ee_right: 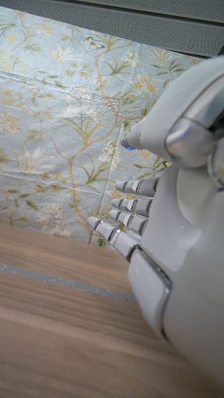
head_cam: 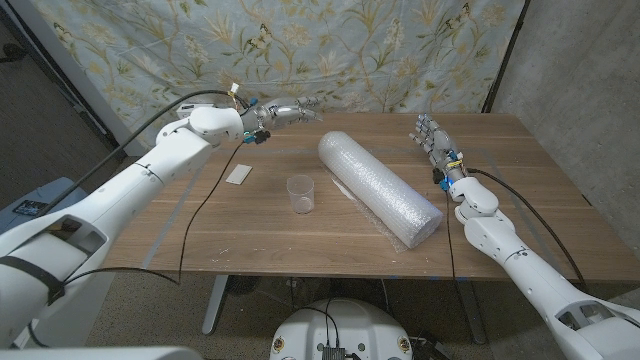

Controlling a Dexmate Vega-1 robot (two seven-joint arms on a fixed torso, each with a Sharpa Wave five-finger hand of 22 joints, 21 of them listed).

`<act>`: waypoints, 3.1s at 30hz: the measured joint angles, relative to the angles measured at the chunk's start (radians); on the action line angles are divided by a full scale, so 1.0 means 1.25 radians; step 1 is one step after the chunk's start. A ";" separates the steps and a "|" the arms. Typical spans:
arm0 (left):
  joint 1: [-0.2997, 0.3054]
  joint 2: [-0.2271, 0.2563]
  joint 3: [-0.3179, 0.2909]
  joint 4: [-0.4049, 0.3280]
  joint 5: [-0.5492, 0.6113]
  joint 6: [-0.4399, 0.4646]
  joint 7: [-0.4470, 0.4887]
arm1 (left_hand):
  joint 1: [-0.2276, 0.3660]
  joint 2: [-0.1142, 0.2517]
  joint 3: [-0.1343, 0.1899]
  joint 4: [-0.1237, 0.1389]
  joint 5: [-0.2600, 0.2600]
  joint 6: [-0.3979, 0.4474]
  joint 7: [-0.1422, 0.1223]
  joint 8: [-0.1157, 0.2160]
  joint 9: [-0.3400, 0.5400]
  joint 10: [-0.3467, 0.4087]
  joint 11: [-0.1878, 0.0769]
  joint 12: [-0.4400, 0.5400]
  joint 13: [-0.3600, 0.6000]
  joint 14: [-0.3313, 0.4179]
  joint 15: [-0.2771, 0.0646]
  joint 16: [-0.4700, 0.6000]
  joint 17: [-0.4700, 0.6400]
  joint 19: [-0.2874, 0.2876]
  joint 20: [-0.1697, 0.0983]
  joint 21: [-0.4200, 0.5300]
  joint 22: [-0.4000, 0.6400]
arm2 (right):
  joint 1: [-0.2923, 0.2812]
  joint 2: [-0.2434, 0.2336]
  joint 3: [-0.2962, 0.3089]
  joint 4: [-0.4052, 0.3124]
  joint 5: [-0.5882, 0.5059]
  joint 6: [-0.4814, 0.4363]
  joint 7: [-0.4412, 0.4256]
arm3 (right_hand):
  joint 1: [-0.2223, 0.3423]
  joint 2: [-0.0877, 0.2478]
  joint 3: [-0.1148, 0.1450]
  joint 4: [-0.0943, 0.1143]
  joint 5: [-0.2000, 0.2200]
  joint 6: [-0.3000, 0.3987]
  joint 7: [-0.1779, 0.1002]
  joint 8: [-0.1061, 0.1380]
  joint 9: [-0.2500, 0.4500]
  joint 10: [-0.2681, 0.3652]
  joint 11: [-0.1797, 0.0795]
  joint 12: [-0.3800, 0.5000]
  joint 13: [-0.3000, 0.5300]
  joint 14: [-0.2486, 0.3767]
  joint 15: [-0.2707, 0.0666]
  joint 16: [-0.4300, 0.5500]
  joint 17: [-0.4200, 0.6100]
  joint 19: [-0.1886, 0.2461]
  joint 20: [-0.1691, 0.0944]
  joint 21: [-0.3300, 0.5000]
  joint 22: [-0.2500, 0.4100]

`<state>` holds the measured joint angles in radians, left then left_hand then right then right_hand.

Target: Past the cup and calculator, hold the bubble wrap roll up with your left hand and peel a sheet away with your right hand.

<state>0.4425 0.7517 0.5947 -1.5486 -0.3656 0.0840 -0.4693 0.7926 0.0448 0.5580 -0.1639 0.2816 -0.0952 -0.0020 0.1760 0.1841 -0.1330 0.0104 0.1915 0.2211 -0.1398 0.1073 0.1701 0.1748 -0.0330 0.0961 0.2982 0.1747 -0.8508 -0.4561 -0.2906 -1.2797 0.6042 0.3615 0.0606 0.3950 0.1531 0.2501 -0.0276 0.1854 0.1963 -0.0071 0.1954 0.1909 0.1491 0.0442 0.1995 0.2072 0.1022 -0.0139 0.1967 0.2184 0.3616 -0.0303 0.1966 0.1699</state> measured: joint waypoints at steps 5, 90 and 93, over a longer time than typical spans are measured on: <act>-0.049 -0.008 0.034 0.024 0.019 -0.007 -0.036 | 0.000 0.000 -0.007 0.000 0.000 -0.023 -0.003 0.000 0.000 -0.016 0.005 0.000 0.000 -0.010 0.001 0.000 0.000 -0.005 0.003 -0.011 0.000 | 0.006 0.000 0.001 0.005 0.000 0.005 0.002 | 0.000 0.000 0.001 -0.001 0.000 -0.004 0.004 0.000 0.000 -0.003 0.003 0.000 0.000 -0.004 0.004 0.000 0.000 -0.003 0.003 -0.004 0.000; -0.379 -0.110 0.304 0.151 0.225 -0.104 -0.414 | 0.021 -0.009 -0.047 0.003 0.000 -0.061 0.079 0.007 0.000 -0.031 0.052 0.016 0.007 -0.027 0.030 0.006 0.004 -0.055 0.010 -0.068 0.004 | 0.024 -0.021 0.017 -0.027 0.012 -0.066 -0.037 | -0.017 -0.004 0.008 -0.008 -0.004 -0.098 0.052 -0.012 0.002 -0.079 0.047 -0.006 0.004 -0.056 0.050 0.000 0.002 -0.054 0.017 -0.009 0.000; -0.384 -0.114 0.309 0.158 0.230 -0.115 -0.421 | 0.021 -0.009 -0.050 0.006 0.000 -0.061 0.079 0.007 0.000 -0.031 0.052 0.016 0.007 -0.027 0.030 0.006 0.004 -0.055 0.010 -0.068 0.004 | 0.022 -0.022 0.019 -0.036 0.008 -0.069 -0.044 | -0.017 -0.004 0.011 -0.011 -0.004 -0.103 0.057 -0.012 0.002 -0.079 0.047 -0.006 0.004 -0.056 0.050 0.000 0.002 -0.054 0.017 -0.009 0.000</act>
<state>-0.0381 0.6090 0.9805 -1.3509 -0.0781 -0.0596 -0.9953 0.8185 0.0342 0.4958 -0.1567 0.2816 -0.1717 0.0967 0.1845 0.1838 -0.1716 0.0754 0.2109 0.2303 -0.1734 0.1451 0.1781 0.1793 -0.1021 0.1090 0.2129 0.1793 -0.8233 -0.4830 -0.2674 -1.3252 0.6137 0.2757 0.0056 0.3734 0.1481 0.2638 -0.0414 0.1807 0.0674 0.0643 0.1802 0.1930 0.0508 0.1033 0.1918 0.2126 0.0324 0.0486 0.1967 0.2208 0.2937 -0.0088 0.1848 0.1698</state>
